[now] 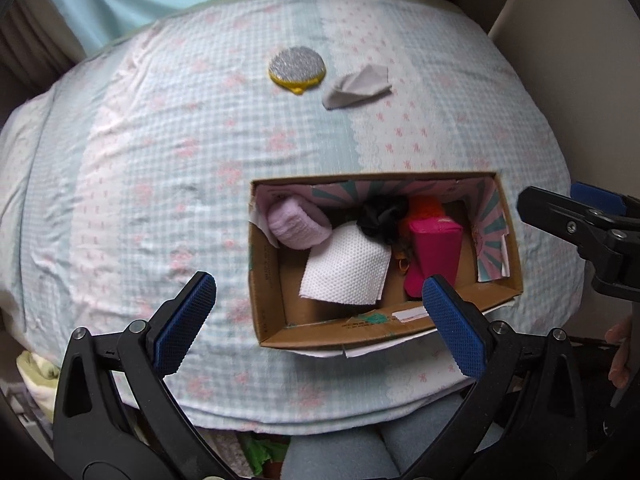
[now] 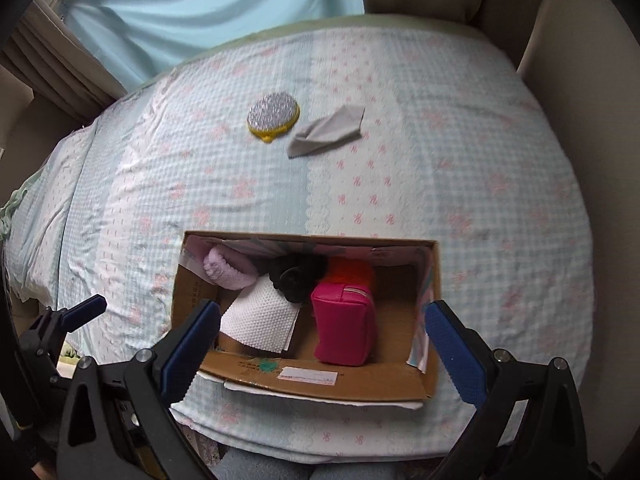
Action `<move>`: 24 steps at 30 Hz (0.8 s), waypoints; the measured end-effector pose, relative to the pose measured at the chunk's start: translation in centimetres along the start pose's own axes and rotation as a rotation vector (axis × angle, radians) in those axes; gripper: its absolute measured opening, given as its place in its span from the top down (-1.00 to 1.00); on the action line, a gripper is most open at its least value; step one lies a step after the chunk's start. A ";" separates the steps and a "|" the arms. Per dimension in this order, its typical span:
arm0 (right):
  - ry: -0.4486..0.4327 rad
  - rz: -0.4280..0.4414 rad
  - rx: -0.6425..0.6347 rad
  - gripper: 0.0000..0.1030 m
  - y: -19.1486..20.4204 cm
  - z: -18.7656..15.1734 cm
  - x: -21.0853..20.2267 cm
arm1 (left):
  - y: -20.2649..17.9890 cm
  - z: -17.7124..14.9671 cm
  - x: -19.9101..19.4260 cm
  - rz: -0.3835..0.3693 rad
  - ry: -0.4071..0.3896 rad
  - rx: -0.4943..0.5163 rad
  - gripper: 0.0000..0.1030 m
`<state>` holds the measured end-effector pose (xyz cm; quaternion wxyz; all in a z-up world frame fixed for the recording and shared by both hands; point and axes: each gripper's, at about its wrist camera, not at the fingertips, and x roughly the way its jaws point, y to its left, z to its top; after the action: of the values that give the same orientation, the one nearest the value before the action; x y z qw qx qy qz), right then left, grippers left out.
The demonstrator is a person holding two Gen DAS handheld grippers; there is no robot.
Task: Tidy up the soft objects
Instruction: 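Move both tools back toward the silver sponge and grey cloth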
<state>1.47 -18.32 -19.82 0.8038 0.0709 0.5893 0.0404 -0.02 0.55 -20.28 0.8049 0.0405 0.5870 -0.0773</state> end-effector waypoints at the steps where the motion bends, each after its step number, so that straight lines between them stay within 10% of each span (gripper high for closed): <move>1: -0.011 -0.006 0.006 -0.98 0.0 -0.1 -1.0 | 0.1 0.1 -0.6 0.004 -0.011 -0.003 -0.99; 24: -0.310 -0.111 0.011 -0.98 1.6 8.1 -11.9 | 3.7 12.6 -10.9 0.035 -0.320 -0.096 -0.99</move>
<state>5.61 -19.08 -6.01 0.8856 0.0481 0.4616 -0.0189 9.14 3.11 -6.12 0.8902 -0.0004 0.4537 -0.0406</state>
